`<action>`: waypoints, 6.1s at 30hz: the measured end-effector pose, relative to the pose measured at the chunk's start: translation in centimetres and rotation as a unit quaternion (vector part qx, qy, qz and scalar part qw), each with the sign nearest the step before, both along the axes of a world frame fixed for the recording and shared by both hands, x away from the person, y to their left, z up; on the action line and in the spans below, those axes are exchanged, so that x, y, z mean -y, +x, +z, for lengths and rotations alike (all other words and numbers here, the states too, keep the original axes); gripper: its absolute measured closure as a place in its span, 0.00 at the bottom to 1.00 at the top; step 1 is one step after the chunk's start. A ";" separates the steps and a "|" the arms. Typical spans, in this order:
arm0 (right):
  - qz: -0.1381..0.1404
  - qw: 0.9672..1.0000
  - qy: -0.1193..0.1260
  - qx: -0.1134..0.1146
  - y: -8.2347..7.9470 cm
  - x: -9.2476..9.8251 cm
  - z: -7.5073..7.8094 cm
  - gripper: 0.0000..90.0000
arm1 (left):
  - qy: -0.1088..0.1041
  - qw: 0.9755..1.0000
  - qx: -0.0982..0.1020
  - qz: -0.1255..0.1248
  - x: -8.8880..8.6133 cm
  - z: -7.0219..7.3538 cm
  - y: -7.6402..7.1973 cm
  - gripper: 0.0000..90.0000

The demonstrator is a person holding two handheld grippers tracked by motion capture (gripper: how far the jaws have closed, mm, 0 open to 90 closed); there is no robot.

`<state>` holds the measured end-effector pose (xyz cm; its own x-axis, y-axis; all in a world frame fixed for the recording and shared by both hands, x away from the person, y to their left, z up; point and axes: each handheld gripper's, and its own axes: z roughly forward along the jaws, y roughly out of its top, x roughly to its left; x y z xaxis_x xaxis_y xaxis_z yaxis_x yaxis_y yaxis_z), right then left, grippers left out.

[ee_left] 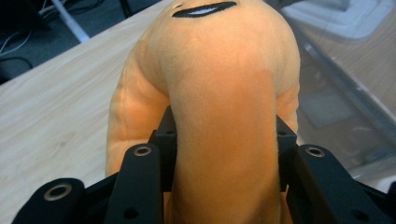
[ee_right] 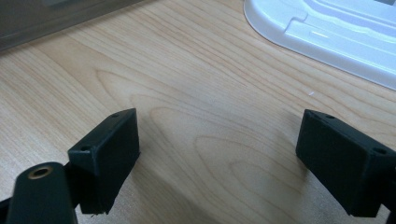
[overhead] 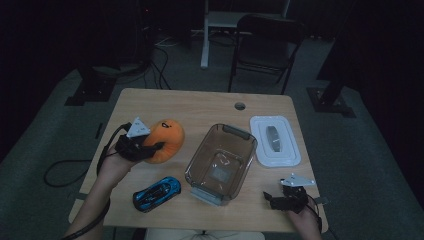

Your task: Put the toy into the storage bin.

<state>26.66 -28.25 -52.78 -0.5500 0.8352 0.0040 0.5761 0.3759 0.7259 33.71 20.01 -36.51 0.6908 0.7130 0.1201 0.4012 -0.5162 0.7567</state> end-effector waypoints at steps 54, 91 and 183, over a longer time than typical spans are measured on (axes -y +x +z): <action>-0.001 1.000 0.001 0.001 0.0 0.0 0.0 0.14 | 0.049 0.985 -0.003 -0.168 16.2 1.3 3.6 0.67; -0.001 1.000 0.001 0.000 0.0 0.0 0.0 0.14 | 0.122 0.973 -0.057 -0.188 19.5 -2.8 4.2 0.63; -0.001 1.000 0.001 0.000 0.0 0.0 0.0 0.14 | 0.083 0.983 -0.084 -0.140 8.2 0.1 0.3 0.16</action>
